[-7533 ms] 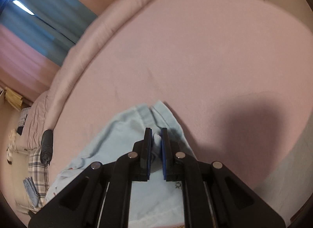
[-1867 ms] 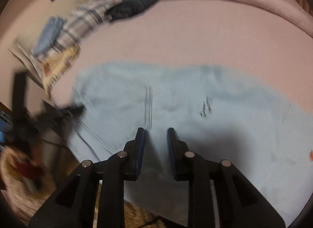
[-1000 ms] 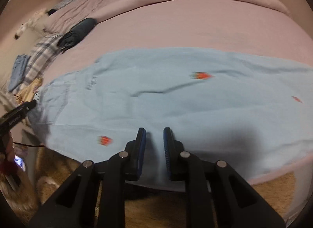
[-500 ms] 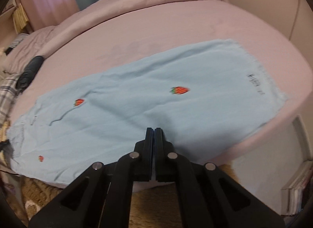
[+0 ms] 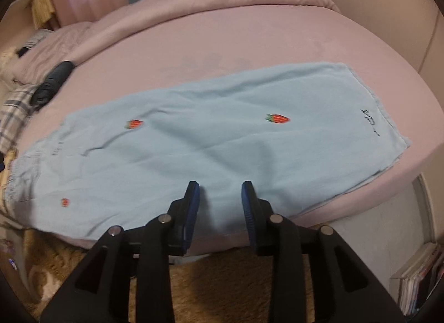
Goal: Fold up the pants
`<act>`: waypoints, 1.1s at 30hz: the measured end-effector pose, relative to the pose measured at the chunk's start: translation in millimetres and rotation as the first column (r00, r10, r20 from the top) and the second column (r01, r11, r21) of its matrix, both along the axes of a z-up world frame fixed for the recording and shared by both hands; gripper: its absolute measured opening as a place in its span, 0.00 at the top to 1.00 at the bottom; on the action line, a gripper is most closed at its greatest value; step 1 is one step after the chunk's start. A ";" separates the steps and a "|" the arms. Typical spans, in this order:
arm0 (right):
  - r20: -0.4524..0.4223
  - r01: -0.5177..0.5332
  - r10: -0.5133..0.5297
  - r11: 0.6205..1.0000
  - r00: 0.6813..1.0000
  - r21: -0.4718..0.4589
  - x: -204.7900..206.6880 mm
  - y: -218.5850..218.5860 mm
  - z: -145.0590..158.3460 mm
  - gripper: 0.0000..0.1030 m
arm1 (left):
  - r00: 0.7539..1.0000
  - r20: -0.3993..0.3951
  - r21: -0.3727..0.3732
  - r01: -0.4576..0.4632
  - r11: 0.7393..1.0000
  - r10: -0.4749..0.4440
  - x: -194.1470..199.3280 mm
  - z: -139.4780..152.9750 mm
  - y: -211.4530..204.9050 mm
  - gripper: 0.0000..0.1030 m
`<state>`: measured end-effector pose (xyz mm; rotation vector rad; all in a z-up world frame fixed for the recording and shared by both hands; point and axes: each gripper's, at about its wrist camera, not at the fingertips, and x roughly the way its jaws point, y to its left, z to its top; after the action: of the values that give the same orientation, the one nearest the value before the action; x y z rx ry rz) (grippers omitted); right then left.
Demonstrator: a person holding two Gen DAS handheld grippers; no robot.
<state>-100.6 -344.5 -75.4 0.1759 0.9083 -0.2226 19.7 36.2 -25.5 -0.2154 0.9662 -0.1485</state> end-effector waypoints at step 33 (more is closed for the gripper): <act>0.008 0.240 -0.240 0.965 0.971 -0.106 -14.8 -73.5 6.7 0.70 | 0.995 -0.099 0.134 0.020 0.991 -0.007 10.6 -64.9 -24.7 0.50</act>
<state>-115.4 -417.9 -68.7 0.1863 0.8771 -0.4963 30.3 11.6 -90.4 -0.0923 1.0717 -0.0848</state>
